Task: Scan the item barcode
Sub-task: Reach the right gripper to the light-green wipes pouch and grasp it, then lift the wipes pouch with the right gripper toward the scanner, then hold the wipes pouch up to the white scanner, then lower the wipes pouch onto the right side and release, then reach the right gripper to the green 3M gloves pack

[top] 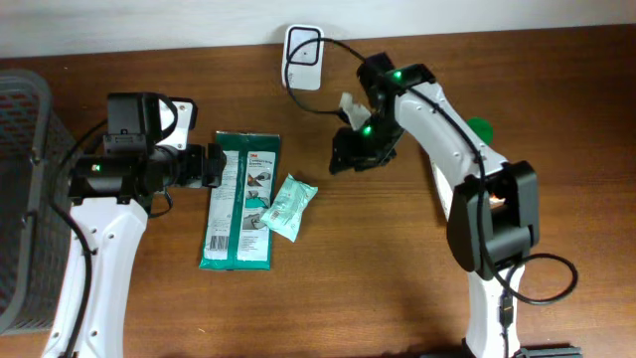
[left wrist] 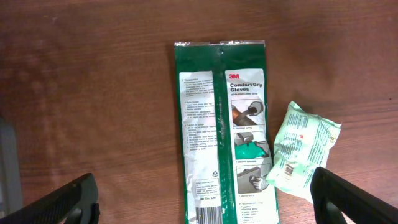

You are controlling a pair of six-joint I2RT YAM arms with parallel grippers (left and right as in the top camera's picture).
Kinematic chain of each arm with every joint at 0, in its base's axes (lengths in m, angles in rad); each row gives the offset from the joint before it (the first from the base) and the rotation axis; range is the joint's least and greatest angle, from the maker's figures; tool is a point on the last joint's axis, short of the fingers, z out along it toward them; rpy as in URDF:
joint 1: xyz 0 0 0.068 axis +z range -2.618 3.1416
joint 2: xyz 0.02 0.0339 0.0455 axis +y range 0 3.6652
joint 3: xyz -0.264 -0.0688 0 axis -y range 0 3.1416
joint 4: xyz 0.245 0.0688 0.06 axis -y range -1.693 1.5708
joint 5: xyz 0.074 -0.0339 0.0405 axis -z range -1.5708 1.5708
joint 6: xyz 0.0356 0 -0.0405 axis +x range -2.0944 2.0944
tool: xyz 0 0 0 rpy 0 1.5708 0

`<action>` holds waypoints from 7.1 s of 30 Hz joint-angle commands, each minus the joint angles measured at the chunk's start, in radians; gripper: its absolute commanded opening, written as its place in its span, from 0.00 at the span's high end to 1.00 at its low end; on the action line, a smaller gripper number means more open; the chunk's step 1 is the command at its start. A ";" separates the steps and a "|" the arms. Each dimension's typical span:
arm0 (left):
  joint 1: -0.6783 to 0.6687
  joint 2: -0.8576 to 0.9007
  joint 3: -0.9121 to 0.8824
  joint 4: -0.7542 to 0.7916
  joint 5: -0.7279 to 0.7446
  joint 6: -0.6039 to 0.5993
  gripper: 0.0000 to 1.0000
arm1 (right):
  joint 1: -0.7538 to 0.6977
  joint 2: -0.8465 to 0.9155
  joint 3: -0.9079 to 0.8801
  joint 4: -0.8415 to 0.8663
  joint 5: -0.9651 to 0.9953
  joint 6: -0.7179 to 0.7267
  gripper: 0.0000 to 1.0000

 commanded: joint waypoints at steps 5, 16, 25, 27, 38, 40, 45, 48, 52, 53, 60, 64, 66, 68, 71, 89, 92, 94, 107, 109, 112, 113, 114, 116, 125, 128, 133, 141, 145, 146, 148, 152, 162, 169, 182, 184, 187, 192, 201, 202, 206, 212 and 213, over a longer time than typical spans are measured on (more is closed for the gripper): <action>0.003 -0.001 0.003 0.002 0.001 0.020 0.01 | 0.113 0.073 -0.030 0.226 -0.024 -0.063 0.29; 0.003 -0.001 0.003 0.002 0.001 0.020 0.01 | 0.186 0.190 -0.034 0.253 -0.024 -0.074 0.43; 0.003 -0.001 0.003 0.002 0.001 0.020 0.01 | 0.105 0.093 -0.014 0.208 -0.049 -0.055 0.95; 0.003 -0.001 0.003 0.002 0.001 0.020 0.01 | 0.077 -0.029 -0.014 0.189 -0.029 -0.031 0.96; 0.003 -0.001 0.003 0.002 0.001 0.020 0.01 | 0.035 -0.172 -0.228 0.238 0.335 0.638 0.96; 0.003 -0.001 0.003 0.002 0.001 0.020 0.01 | 0.035 -0.172 -0.341 0.379 0.280 0.678 0.96; 0.003 -0.001 0.003 0.002 0.001 0.020 0.01 | 0.035 -0.172 -0.513 0.558 0.272 0.708 0.91; 0.003 -0.001 0.003 0.002 0.001 0.020 0.01 | 0.034 -0.172 -0.513 0.557 0.261 0.666 0.74; 0.003 -0.001 0.003 0.002 0.001 0.020 0.01 | 0.010 -0.173 -0.474 0.543 0.147 0.459 0.58; 0.003 -0.001 0.003 0.002 0.001 0.020 0.01 | -0.006 -0.173 -0.446 0.510 0.133 0.432 0.56; 0.003 -0.001 0.003 0.002 0.001 0.020 0.01 | -0.091 -0.171 -0.369 0.348 0.018 0.253 0.38; 0.003 -0.001 0.003 0.002 0.001 0.020 0.01 | -0.076 -0.169 -0.499 0.462 -0.035 0.255 0.38; 0.003 -0.001 0.003 0.002 0.001 0.020 0.01 | -0.057 -0.169 -0.532 0.513 -0.046 0.270 0.39; 0.003 -0.001 0.003 0.002 0.001 0.020 0.01 | -0.038 -0.161 -0.568 0.557 -0.042 0.319 0.39; 0.003 -0.001 0.003 0.002 0.001 0.020 0.01 | -0.032 -0.107 -0.584 0.602 -0.072 0.353 0.63; 0.003 -0.001 0.003 0.002 0.001 0.020 0.01 | -0.034 -0.541 -0.045 0.120 -0.029 0.487 0.96; 0.003 -0.001 0.003 0.002 0.001 0.020 0.01 | -0.032 -0.550 -0.042 0.109 -0.030 0.487 0.96; 0.003 -0.001 0.003 0.002 0.001 0.020 0.01 | -0.032 -0.549 -0.042 0.110 -0.030 0.487 0.96; 0.003 -0.001 0.003 0.002 0.001 0.020 0.01 | 0.054 -0.340 0.278 0.131 0.206 0.438 0.96; 0.003 -0.001 0.003 0.002 0.001 0.020 0.01 | 0.101 -0.185 0.489 0.091 0.397 0.391 0.96; 0.003 -0.001 0.003 0.002 0.001 0.020 0.01 | 0.146 -0.016 0.607 0.253 0.799 0.258 0.96; 0.003 -0.001 0.003 0.002 0.001 0.020 0.01 | 0.153 0.023 0.605 0.342 0.874 0.173 0.96; 0.003 -0.001 0.003 0.002 0.001 0.020 0.01 | 0.158 0.056 0.605 0.415 0.921 0.099 0.96; 0.003 -0.001 0.003 0.002 0.001 0.020 0.01 | 0.159 0.138 0.604 0.608 0.992 -0.067 0.96; 0.003 -0.001 0.003 0.002 0.001 0.020 0.01 | 0.157 0.410 0.604 1.051 1.003 -0.872 0.96; 0.003 -0.001 0.003 0.002 0.001 0.020 0.01 | 0.157 0.445 0.604 1.086 1.003 -0.872 0.96; 0.003 -0.001 0.003 0.002 0.001 0.020 0.01 | 0.157 0.446 0.604 1.091 1.003 -0.871 0.96; 0.003 -0.001 0.003 0.002 0.001 0.020 0.01 | 0.157 0.446 0.604 1.080 1.018 -0.871 0.96; 0.003 -0.001 0.003 0.002 0.001 0.020 0.01 | 0.157 0.403 0.604 1.080 1.018 -0.855 0.96; 0.003 -0.001 0.003 0.002 0.001 0.020 0.01 | 0.157 0.385 0.604 1.080 1.017 -0.812 0.96; 0.003 -0.001 0.003 0.002 0.001 0.020 0.01 | 0.156 0.314 0.604 1.036 1.013 -0.639 0.96; 0.003 -0.001 0.003 0.002 0.001 0.020 0.01 | 0.157 0.155 0.604 0.759 1.000 -0.403 0.96; 0.003 -0.001 0.003 0.002 0.001 0.020 0.01 | -0.024 -0.128 0.604 -0.223 0.384 0.216 0.96; 0.003 -0.001 0.003 0.002 0.001 0.020 0.01 | -0.138 -0.106 0.304 -0.401 0.406 0.214 0.96; 0.003 -0.001 0.003 0.002 0.001 0.020 0.01 | -0.248 -0.106 -0.089 -0.293 0.689 0.215 0.96; 0.003 -0.001 0.003 0.001 0.001 0.020 0.01 | -0.272 -0.106 -0.089 -0.293 0.689 0.215 0.96; 0.003 -0.001 0.003 0.002 0.001 0.020 0.01 | -0.330 -0.106 -0.089 -0.304 0.689 0.215 0.96; 0.003 -0.001 0.003 0.002 0.001 0.020 0.01 | -0.407 -0.106 -0.089 -0.307 0.674 0.214 0.57; 0.003 -0.001 0.003 0.002 0.001 0.020 0.01 | -0.332 -0.106 0.217 -0.315 0.180 0.071 0.43; 0.003 -0.001 0.003 0.002 0.001 0.020 0.01 | -0.288 -0.106 0.216 -0.284 0.133 0.071 0.42; 0.003 -0.001 0.003 0.002 0.001 0.020 0.01 | -0.131 -0.101 0.184 -0.184 0.119 0.126 0.41; 0.003 -0.001 0.003 0.002 0.006 0.019 0.01 | 0.076 -0.041 0.183 -0.025 0.119 0.322 0.31; 0.003 -0.001 0.003 0.002 0.006 0.020 0.01 | 0.106 -0.026 0.181 0.000 0.119 0.335 0.30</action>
